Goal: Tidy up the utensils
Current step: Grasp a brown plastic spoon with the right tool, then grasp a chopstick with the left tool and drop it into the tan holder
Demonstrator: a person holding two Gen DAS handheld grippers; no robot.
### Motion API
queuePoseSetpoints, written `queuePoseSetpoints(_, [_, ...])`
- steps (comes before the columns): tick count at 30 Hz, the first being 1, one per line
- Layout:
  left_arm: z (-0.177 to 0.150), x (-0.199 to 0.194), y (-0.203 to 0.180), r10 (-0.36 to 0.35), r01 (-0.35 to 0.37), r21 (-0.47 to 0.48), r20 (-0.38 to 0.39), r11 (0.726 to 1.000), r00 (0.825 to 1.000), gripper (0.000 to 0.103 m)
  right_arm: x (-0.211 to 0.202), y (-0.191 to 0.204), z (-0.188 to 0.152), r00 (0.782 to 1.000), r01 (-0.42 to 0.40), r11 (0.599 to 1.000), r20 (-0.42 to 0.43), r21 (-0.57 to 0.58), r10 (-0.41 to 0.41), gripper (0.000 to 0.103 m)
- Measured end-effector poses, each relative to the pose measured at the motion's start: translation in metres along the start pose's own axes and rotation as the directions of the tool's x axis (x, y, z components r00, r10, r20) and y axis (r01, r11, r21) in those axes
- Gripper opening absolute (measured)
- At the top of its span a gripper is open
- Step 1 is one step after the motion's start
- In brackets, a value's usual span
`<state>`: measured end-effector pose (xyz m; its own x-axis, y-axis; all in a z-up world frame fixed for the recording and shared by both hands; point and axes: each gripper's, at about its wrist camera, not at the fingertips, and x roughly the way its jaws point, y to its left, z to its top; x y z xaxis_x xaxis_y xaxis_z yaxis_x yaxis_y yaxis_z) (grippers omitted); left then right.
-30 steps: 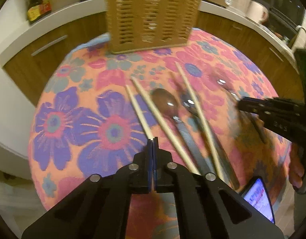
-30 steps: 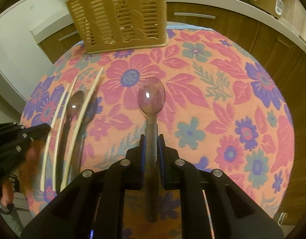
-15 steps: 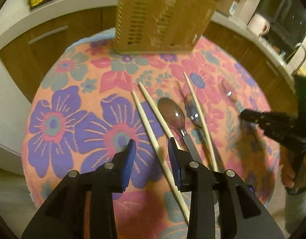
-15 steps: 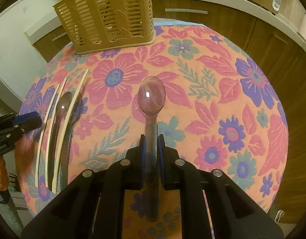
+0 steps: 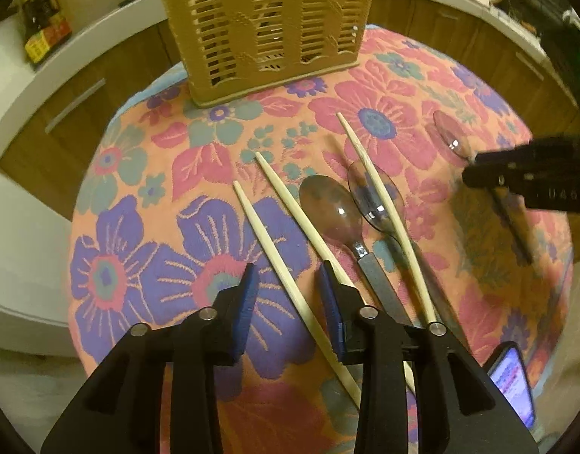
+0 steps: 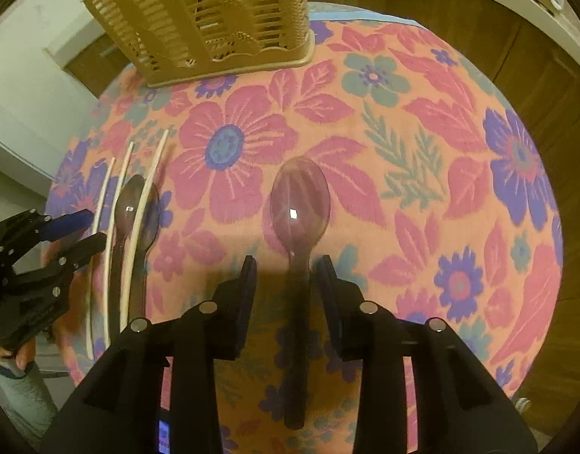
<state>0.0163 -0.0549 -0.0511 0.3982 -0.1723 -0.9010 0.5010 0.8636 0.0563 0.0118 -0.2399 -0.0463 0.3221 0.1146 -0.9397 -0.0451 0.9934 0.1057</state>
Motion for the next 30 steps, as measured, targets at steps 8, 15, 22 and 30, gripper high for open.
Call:
queuePoseSetpoints(8, [0.005, -0.004, 0.004, -0.010, 0.013, -0.038, 0.075, 0.999, 0.997, 0.004, -0.012, 0.021, 0.013, 0.997, 0.013, 0.997, 0.079, -0.079, -0.007, 0.009])
queuePoseSetpoints(15, [0.025, -0.055, 0.029, -0.076, 0.107, -0.103, 0.267, 0.989, 0.961, 0.004, -0.057, 0.033, 0.029, 0.968, -0.056, 0.988, 0.236, -0.143, 0.089, 0.009])
queuePoseSetpoints(22, [0.068, -0.116, 0.043, -0.077, 0.140, -0.095, 0.488, 0.986, 0.870, 0.004, -0.107, 0.046, 0.067, 0.908, -0.081, 0.977, 0.391, -0.195, 0.153, 0.009])
queuePoseSetpoints(30, [0.131, -0.145, 0.074, -0.061, 0.221, -0.145, 0.690, 0.964, 0.721, 0.004, -0.143, 0.057, 0.129, 0.792, -0.108, 0.980, 0.582, -0.169, 0.187, 0.009])
